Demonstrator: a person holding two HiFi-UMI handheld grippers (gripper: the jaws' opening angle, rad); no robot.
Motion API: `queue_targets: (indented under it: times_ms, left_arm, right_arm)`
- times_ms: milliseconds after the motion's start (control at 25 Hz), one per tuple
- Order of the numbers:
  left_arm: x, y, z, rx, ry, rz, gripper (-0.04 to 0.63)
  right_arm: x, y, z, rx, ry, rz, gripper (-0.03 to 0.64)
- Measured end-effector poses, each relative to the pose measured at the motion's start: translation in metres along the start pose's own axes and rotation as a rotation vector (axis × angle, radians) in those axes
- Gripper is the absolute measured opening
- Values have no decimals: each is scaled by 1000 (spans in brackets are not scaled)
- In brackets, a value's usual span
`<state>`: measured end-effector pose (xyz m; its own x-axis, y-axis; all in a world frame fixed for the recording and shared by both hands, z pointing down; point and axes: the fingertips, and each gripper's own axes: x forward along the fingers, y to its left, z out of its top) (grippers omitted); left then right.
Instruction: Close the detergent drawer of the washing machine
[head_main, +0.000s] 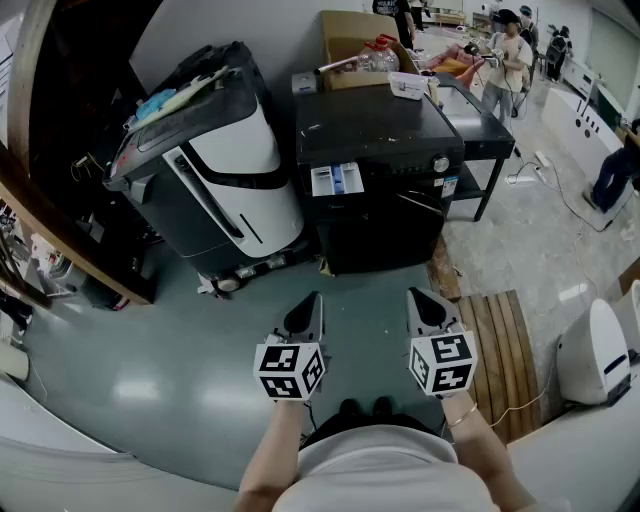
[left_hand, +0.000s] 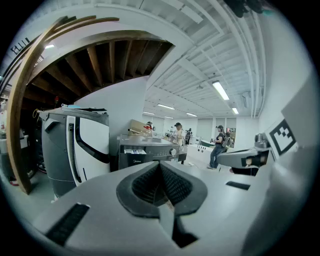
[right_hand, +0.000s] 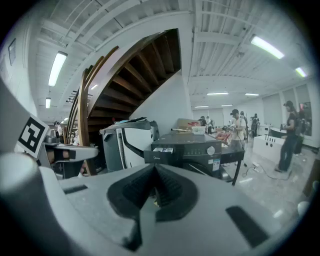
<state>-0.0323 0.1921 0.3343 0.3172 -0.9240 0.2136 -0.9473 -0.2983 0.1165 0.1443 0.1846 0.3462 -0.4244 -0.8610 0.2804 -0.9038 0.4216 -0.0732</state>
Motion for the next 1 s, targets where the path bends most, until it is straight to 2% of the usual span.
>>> queue_targets:
  times_ms: [240,480,680,800,1000]
  left_arm:
    - [2,-9,-11,-24,18,-10,-6]
    - [4,-6,-13,-46,4,13,-6]
    - [4,-4,-15,-51,4,28,-6]
    - [4,-4,-16,-51,8,34,3]
    - [5,-5,-22,-55,21,52,42]
  right_arm:
    - [-7,-3,-5,-2,-7,17,2]
    - [-3,-7,-3,1,-30,30,2]
    - [2,-16,-6,-10,-11,2,2]
    - [4,-16,-9,16,18,18,3]
    - [6,-16,-13,40,43,60,51]
